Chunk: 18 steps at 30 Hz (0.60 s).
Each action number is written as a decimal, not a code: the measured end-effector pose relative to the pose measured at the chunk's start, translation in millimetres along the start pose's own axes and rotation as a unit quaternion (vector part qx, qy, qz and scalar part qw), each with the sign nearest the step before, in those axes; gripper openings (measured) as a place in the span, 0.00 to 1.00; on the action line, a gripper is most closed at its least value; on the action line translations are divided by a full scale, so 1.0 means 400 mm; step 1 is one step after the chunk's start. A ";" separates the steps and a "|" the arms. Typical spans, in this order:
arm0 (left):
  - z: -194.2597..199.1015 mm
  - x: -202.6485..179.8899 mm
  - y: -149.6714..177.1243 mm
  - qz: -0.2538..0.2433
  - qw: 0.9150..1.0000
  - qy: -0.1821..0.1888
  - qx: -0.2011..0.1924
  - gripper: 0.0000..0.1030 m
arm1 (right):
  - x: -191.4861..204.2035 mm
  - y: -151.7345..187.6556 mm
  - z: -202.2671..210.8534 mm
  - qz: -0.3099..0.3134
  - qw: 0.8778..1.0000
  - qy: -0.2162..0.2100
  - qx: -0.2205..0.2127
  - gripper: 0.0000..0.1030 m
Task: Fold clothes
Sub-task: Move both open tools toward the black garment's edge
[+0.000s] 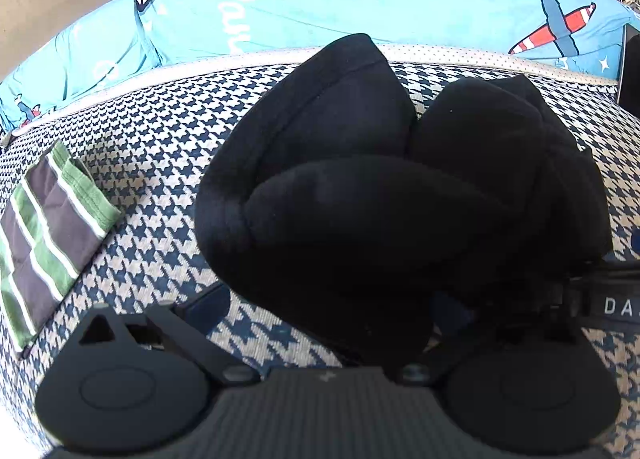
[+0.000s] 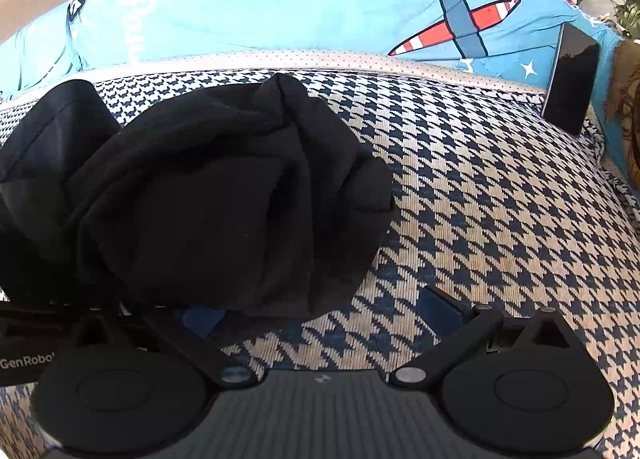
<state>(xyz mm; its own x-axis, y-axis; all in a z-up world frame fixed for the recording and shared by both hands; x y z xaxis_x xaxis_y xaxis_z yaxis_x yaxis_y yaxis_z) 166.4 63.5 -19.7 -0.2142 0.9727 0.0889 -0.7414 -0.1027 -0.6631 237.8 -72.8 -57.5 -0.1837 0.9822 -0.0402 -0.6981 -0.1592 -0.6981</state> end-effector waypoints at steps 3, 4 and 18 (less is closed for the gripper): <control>-0.018 -0.007 -0.019 0.004 1.000 -0.002 -0.004 1.00 | -0.013 -0.018 -0.021 -0.011 1.000 -0.010 -0.005 0.99; -0.023 -0.009 -0.026 0.005 1.000 -0.003 -0.006 1.00 | -0.016 -0.025 -0.026 -0.015 1.000 -0.012 -0.008 0.99; 0.026 -0.036 0.006 -0.041 0.998 0.046 -0.002 1.00 | -0.040 -0.014 0.032 0.016 0.998 -0.065 -0.017 1.00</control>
<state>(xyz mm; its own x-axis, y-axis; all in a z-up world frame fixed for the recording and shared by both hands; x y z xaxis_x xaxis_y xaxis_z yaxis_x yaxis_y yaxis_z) 161.2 47.0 -14.9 -0.0942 0.9928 0.0745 -0.7508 -0.0217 -0.6601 235.8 -88.9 -44.0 -0.2963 0.9547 0.0286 -0.6662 -0.1851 -0.7225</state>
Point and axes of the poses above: each gripper's, at about its wrist camera, not at the fingertips, and z roughly against the way its jaws point, x to its left, y to its underside, the point moved 3 cm from there along -z, roughly the way its jaws point, and after that the axes turned 6 degrees about -x, right-handed, at the moved point
